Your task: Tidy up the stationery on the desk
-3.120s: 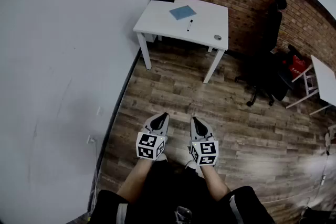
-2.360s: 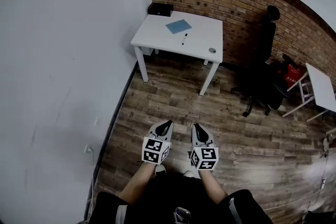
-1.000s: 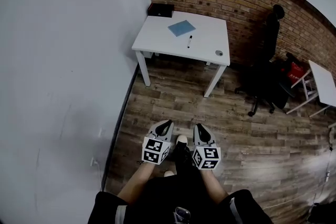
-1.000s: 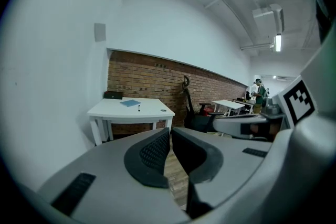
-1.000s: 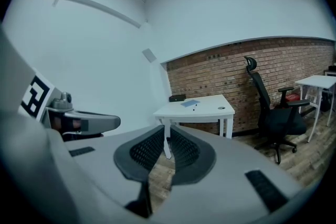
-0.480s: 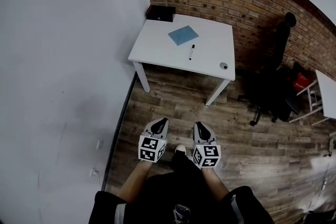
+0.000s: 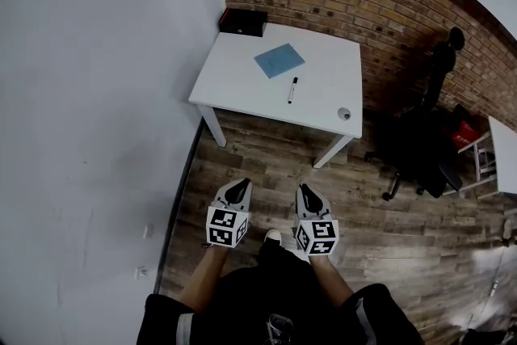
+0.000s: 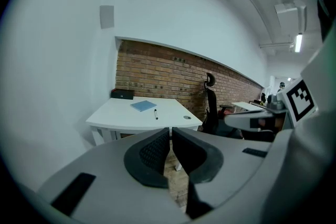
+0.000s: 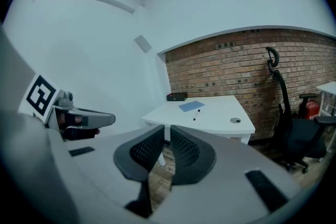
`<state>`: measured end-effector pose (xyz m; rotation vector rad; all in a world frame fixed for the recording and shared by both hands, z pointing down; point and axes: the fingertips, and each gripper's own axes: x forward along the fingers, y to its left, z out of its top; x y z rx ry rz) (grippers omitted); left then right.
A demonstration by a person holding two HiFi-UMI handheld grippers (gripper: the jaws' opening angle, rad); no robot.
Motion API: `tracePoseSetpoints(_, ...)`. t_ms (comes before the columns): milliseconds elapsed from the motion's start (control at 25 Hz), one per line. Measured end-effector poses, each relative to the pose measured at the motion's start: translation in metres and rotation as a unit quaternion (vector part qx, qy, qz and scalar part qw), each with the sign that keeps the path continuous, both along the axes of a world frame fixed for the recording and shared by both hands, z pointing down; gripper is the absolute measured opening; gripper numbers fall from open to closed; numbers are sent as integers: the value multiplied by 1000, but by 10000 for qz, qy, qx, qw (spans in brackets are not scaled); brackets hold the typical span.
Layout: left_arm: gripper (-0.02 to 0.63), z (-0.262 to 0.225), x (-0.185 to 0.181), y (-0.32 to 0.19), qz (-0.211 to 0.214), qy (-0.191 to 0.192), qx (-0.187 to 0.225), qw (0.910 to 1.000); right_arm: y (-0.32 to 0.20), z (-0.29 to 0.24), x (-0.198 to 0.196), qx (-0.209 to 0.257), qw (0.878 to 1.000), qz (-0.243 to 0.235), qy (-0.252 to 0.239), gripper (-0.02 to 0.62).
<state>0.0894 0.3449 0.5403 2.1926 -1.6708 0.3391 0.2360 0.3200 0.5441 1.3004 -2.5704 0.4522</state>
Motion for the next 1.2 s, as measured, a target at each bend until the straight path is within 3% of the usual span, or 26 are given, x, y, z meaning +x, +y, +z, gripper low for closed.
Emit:
tracePoseSetpoints(680, 28, 19, -6, -101, -76, 22, -130, 9999, -107, 15, 5, -45, 10000, -56, 24, 26)
tracePoseSetpoints(960, 28, 19, -27, -156, -69, 70, -80, 9999, -155, 15, -20, -58, 9999, -133, 80, 26)
tracePoseSetpoints(1200, 28, 25, -57, -228, 178, 56, -73, 9998, -219, 19, -52, -45, 9999, 72, 95, 26)
